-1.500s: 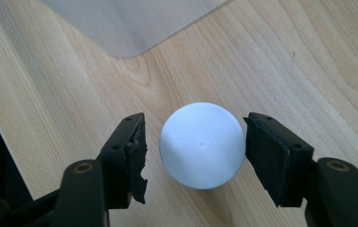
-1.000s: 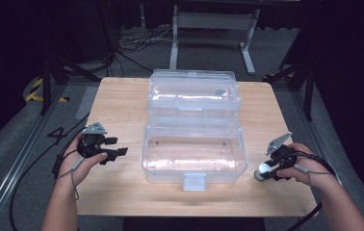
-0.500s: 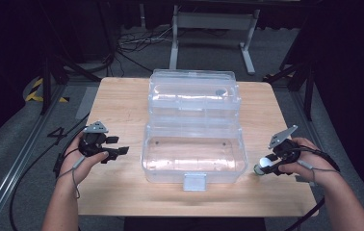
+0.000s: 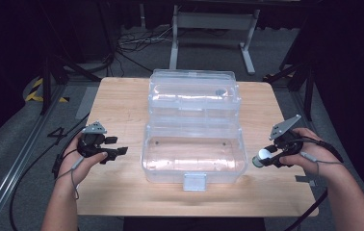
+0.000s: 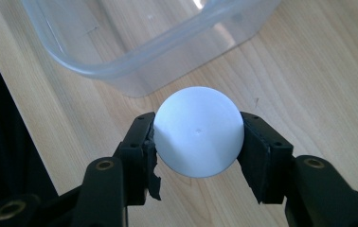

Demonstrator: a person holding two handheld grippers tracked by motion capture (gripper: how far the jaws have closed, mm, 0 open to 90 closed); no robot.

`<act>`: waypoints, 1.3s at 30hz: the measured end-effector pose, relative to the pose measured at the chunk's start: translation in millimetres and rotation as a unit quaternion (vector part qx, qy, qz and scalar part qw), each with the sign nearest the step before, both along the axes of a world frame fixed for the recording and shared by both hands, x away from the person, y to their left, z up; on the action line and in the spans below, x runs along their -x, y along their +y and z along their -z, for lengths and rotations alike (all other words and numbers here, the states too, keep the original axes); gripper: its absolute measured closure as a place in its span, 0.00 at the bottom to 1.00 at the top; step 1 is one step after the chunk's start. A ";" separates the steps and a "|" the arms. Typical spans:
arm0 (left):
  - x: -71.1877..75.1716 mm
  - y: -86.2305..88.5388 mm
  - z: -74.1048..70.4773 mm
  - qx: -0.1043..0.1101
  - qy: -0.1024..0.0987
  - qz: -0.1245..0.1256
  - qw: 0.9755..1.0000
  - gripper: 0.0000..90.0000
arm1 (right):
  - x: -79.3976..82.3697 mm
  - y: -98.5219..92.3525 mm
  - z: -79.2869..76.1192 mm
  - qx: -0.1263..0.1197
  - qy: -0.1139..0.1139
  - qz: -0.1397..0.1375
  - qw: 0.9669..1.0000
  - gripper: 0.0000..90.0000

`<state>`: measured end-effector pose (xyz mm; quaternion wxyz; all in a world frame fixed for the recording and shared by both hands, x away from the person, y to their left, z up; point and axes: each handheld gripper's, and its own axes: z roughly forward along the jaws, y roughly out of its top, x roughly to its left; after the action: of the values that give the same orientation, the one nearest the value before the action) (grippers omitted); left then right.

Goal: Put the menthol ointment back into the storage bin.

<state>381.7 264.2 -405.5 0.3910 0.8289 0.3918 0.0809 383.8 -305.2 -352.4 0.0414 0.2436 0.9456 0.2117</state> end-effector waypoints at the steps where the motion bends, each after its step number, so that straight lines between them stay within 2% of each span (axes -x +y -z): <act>1: 0.3 0.1 0.0 0.001 0.000 -0.001 1.000 0.41 | 0.0 0.0 0.0 0.000 0.000 0.000 1.000 0.56; 6: 1.1 0.9 0.0 0.001 0.000 -0.002 1.000 0.41 | -1.2 6.6 -16.1 -0.010 -0.005 -0.014 1.000 0.56; 18: 1.7 3.2 -0.5 0.002 -0.001 -0.003 1.000 0.40 | -4.6 20.1 -39.2 -0.007 -0.018 -0.042 0.999 0.56; 23: 2.2 3.4 -0.7 0.003 0.000 -0.004 1.000 0.41 | -6.3 25.4 -45.9 -0.007 -0.022 -0.058 0.998 0.56; 29: 2.3 4.4 -0.9 0.003 -0.001 -0.005 1.000 0.41 | -7.0 30.5 -53.5 -0.020 -0.023 -0.074 0.997 0.56; 39: 2.4 3.2 -0.9 0.002 0.000 -0.002 1.000 0.40 | -6.3 42.8 -58.6 -0.014 -0.020 -0.093 0.995 0.56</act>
<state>379.3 267.4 -404.6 0.3924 0.8272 0.3939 0.0813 390.2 -262.4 -293.8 0.0375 0.1509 0.9600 0.2328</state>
